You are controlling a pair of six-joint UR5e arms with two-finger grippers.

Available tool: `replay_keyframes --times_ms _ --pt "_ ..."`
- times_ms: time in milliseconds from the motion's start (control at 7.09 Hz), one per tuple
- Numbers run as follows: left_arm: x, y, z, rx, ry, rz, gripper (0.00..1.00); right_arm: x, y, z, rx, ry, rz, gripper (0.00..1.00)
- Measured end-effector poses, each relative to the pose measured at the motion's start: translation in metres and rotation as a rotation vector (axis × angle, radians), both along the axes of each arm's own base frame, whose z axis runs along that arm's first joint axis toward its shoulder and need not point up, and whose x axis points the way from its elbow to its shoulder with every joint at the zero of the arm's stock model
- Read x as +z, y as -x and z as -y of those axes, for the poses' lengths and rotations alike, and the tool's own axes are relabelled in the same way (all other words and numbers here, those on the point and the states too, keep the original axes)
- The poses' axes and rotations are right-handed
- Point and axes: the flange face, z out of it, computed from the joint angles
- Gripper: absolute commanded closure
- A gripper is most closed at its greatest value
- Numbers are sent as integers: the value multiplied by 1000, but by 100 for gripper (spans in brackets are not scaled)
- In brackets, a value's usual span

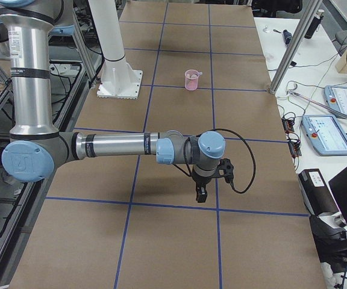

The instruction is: Collect pens into pen holder

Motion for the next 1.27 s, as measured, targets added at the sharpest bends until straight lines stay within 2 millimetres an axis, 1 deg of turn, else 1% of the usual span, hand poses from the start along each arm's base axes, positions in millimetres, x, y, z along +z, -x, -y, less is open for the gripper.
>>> replay_keyframes --times_ms 282,564,705,846,987,1128,1269 --pt "-7 0 -8 -1 -8 0 0 -7 1 0 -1 -13 11 0" --pt "-15 -1 -20 2 -21 1 0 -6 1 0 -2 -13 6 0" --pt "-21 -1 -21 3 -35 0 0 -7 1 2 -2 -17 1 0" --pt "-23 -1 -22 3 -38 0 0 -10 0 5 -3 -25 -3 0" --pt "-13 -2 -21 7 -22 0 0 -8 1 5 -4 -22 -6 0" --pt "-2 -3 -19 11 -9 0 0 0 4 8 -11 -7 -8 0" --pt "-3 -3 -17 11 -15 0 0 -2 12 15 -25 -12 -9 0"
